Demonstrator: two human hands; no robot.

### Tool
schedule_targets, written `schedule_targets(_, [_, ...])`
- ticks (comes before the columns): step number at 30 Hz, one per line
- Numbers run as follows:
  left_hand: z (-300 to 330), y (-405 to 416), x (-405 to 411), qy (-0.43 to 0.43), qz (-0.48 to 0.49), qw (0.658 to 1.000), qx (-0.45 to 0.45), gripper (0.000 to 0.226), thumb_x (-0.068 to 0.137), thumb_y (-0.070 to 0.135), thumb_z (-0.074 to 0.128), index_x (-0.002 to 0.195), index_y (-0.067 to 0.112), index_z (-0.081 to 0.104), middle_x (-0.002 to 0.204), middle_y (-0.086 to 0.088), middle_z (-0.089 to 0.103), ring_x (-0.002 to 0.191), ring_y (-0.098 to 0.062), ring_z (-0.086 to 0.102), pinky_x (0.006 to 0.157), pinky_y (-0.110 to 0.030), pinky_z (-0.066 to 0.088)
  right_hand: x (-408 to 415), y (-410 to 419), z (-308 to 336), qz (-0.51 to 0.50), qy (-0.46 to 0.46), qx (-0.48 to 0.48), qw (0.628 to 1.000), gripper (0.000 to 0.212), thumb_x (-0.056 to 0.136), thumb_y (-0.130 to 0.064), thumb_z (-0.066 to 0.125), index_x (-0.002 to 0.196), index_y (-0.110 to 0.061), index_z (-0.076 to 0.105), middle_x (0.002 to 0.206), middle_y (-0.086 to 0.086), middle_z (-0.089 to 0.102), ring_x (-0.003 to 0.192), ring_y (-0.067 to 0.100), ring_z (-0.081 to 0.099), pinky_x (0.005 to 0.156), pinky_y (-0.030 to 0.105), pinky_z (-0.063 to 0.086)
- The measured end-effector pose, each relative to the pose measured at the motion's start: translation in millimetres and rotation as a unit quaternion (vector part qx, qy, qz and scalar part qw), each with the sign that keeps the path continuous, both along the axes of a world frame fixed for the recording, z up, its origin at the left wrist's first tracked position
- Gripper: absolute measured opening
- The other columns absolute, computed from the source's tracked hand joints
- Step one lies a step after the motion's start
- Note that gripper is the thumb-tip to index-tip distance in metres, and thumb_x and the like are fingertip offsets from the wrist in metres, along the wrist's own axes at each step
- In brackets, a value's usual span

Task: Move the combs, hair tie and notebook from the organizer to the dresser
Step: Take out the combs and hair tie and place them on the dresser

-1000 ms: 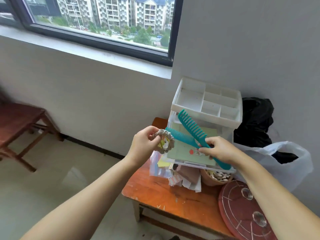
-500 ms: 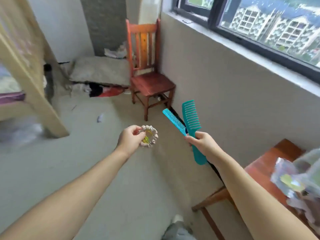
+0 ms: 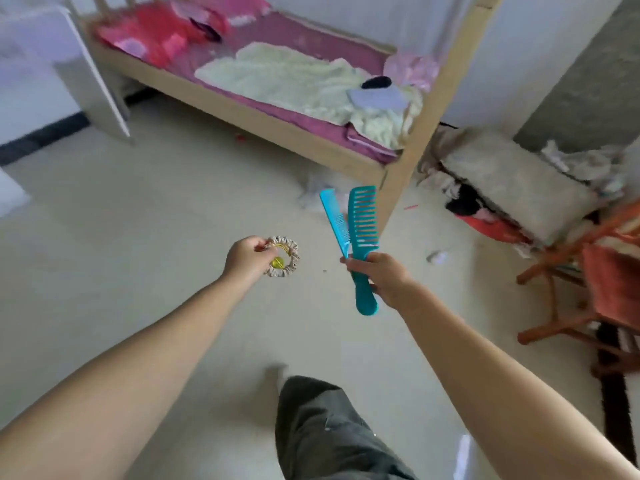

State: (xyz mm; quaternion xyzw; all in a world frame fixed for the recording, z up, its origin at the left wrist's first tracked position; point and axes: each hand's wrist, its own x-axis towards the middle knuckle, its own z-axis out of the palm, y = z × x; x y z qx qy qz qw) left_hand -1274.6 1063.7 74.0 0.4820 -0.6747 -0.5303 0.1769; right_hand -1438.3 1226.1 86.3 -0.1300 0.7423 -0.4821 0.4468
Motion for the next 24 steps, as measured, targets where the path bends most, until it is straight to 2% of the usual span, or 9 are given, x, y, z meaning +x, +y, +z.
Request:
schedule_targets(4, [2,-122,40,0.006,0.137,0.990,0.029,0.005,0.078,0.011,0.061,0.077,0.007,0.063,0.060,-0.009,0.050,0.055,-0.022,0.046,0.075,-0.040,0.052,9,-169,-3,0.126,-0.046,0.026,0.991,0.030,0.078,-0.020,0.071,0.104,-0.006,0.066,0.103,0.007,0.064,0.081,0.013,0.053,0.079,0.029,0.038])
schedule_targets(8, [4,-220,109,0.025,0.275,0.959,0.057,0.006,0.076,0.012,0.063,0.079,0.007,0.062,0.065,-0.012,0.051,0.061,-0.025,0.048,0.072,-0.037,0.046,49,-328,1,0.218,-0.100,0.040,0.970,0.018,0.076,-0.014,0.074,0.090,-0.010,0.064,0.083,0.002,0.057,0.075,0.012,0.050,0.070,0.024,0.039])
schedule_targets(13, [-8,-337,207,0.028,0.409,0.909,0.069,0.008,0.080,0.010,0.061,0.081,0.003,0.065,0.081,-0.016,0.058,0.073,-0.025,0.053,0.075,-0.040,0.050,125,-504,-9,0.316,-0.125,0.045,0.939,0.025,0.079,-0.009,0.071,0.100,-0.005,0.058,0.081,0.002,0.056,0.073,0.012,0.051,0.067,0.022,0.041])
schedule_targets(15, [-11,-393,232,0.058,0.437,0.894,0.073,0.012,0.082,0.007,0.060,0.071,0.011,0.061,0.079,-0.015,0.058,0.061,-0.022,0.056,0.063,-0.033,0.052,154,-570,-13,0.339,-0.119,0.041,0.932,0.025,0.080,-0.009,0.070,0.101,-0.004,0.058,0.080,0.002,0.055,0.073,0.012,0.050,0.067,0.023,0.040])
schedule_targets(17, [-9,-456,251,0.099,0.445,0.886,0.084,0.020,0.084,0.002,0.058,0.067,0.012,0.056,0.060,-0.008,0.063,0.046,-0.009,0.061,0.043,-0.021,0.050,175,-634,-15,0.343,-0.119,0.035,0.931,0.014,0.080,-0.008,0.069,0.092,-0.006,0.061,0.079,0.003,0.055,0.072,0.012,0.050,0.067,0.024,0.040])
schedule_targets(18, [-5,-488,258,0.108,0.444,0.885,0.090,0.020,0.085,0.001,0.057,0.067,0.010,0.055,0.052,-0.002,0.064,0.045,-0.007,0.062,0.040,-0.018,0.049,183,-664,-13,0.340,-0.123,0.033,0.932,0.011,0.081,-0.008,0.069,0.088,-0.008,0.061,0.080,0.003,0.055,0.072,0.012,0.051,0.066,0.023,0.040])
schedule_targets(19, [2,-518,266,0.102,0.440,0.888,0.092,0.017,0.085,0.002,0.057,0.069,0.008,0.056,0.053,-0.002,0.065,0.052,-0.009,0.064,0.042,-0.020,0.050,191,-694,-9,0.337,-0.123,0.033,0.933,0.011,0.081,-0.008,0.069,0.087,-0.008,0.060,0.080,0.003,0.055,0.073,0.012,0.051,0.066,0.023,0.041])
schedule_targets(21, [14,-581,278,0.075,0.425,0.898,0.084,0.006,0.085,0.008,0.059,0.080,0.007,0.060,0.076,-0.010,0.063,0.073,-0.021,0.059,0.055,-0.024,0.050,202,-754,0,0.331,-0.117,0.028,0.936,0.016,0.081,-0.008,0.068,0.094,-0.005,0.060,0.082,0.004,0.055,0.074,0.012,0.051,0.065,0.022,0.042])
schedule_targets(24, [23,-671,286,0.063,0.406,0.909,0.072,0.004,0.085,0.010,0.059,0.088,0.007,0.060,0.089,-0.014,0.057,0.079,-0.024,0.054,0.061,-0.026,0.047,210,-834,9,0.323,-0.099,0.033,0.941,0.015,0.080,-0.009,0.069,0.092,-0.006,0.060,0.084,0.005,0.055,0.074,0.012,0.051,0.069,0.025,0.042])
